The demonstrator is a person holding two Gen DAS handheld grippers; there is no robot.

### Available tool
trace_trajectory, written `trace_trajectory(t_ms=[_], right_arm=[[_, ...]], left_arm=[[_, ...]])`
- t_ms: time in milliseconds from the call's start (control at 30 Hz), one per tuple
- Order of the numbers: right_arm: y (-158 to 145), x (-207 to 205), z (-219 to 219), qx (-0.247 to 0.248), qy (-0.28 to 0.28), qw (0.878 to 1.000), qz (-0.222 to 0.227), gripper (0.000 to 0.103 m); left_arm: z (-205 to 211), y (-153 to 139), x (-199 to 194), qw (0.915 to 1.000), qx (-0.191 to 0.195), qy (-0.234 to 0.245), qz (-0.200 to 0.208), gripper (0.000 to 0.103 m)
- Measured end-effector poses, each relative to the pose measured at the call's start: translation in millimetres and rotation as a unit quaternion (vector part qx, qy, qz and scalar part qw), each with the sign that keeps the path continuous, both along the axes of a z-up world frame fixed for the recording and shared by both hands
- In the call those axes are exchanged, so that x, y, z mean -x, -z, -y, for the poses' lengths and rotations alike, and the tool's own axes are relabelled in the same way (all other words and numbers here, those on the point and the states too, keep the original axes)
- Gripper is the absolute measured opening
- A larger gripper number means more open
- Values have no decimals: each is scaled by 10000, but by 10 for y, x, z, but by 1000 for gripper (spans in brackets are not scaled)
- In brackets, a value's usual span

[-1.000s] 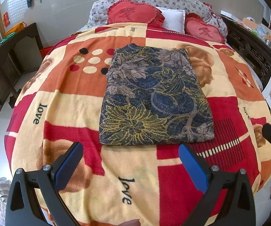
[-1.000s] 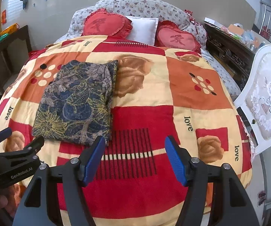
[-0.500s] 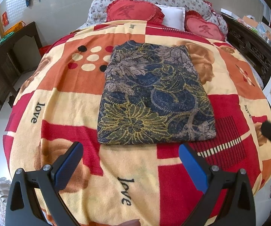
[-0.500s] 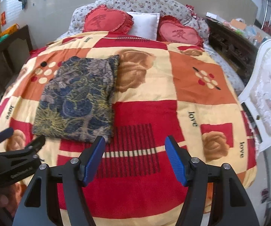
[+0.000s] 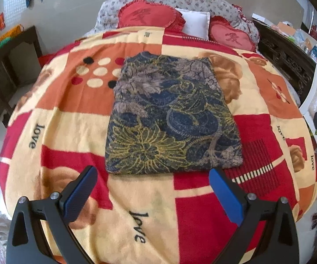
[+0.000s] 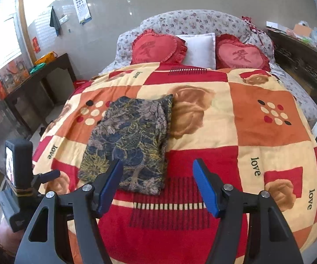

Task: Fold small clothes

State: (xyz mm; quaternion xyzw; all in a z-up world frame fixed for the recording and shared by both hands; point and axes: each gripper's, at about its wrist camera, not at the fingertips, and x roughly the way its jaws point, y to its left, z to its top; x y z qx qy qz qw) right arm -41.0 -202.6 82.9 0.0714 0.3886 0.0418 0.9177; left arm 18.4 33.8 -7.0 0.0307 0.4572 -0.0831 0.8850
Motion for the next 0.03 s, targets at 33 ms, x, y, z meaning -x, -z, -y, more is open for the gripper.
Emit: trace_trajectory(t_ms=[33], right_arm=[[2,4,-12,13,-36,10000,-5,80]], left_arm=[[27,-23,12,9999,-8,90,59,103]])
